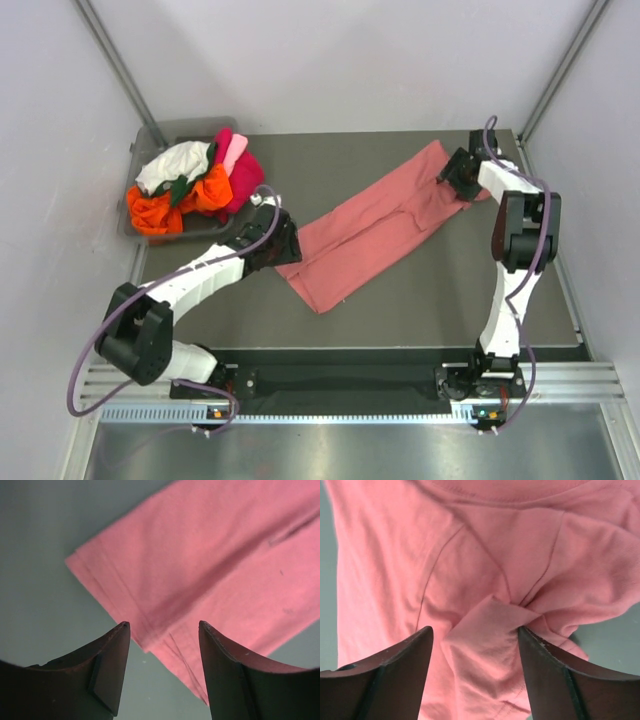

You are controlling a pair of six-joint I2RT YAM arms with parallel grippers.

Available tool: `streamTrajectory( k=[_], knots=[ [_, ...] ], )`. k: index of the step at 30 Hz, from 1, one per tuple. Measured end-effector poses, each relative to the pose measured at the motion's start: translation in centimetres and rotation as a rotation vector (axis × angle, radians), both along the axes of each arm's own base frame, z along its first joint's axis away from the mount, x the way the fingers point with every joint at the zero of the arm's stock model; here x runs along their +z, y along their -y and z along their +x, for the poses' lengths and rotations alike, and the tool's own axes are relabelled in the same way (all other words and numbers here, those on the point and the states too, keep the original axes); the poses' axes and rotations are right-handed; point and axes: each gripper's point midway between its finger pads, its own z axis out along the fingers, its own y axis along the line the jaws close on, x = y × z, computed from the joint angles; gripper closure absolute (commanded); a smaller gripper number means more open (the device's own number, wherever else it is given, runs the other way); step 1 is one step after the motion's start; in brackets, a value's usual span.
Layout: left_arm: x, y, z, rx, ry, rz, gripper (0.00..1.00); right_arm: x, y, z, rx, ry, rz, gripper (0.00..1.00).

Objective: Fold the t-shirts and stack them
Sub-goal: Fold the tshirt

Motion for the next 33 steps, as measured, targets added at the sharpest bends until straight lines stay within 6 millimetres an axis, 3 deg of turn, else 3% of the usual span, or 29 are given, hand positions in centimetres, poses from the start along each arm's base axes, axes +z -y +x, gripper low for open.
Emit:
streamTrajectory(
  k=[5,8,12,20,28,33],
  knots=[
    [0.7,4.1,-2.1,-0.189,0.023,0.053,0.43,0.5,-0.9,-1.5,0.084,0.044,0.021,0.28],
    [2.1,8.0,-3.0,-0.318,0.066,0.098,0.44,0.7,-1.5,-3.0,0.12,0.047,0.043,0.29],
    [3.1,11.9,-5.2,-0.464,0.102,0.12,0.46,0.9,-1.9,-2.9,0.145,0.069,0.057,0.29],
    [1.9,12.2,-7.7,-0.549,0.074,0.204,0.45,0.6,-1.9,-4.0,0.152,0.062,0.063,0.29],
    [-3.4,11.5,-10.0,-0.626,-0.045,0.395,0.5,0.7,-2.2,-3.8,0.161,0.076,0.075,0.29],
    [-4.3,11.3,-10.2,-0.637,-0.081,0.431,0.53,0.9,-2.2,-3.6,0.164,0.084,0.077,0.29]
  ],
)
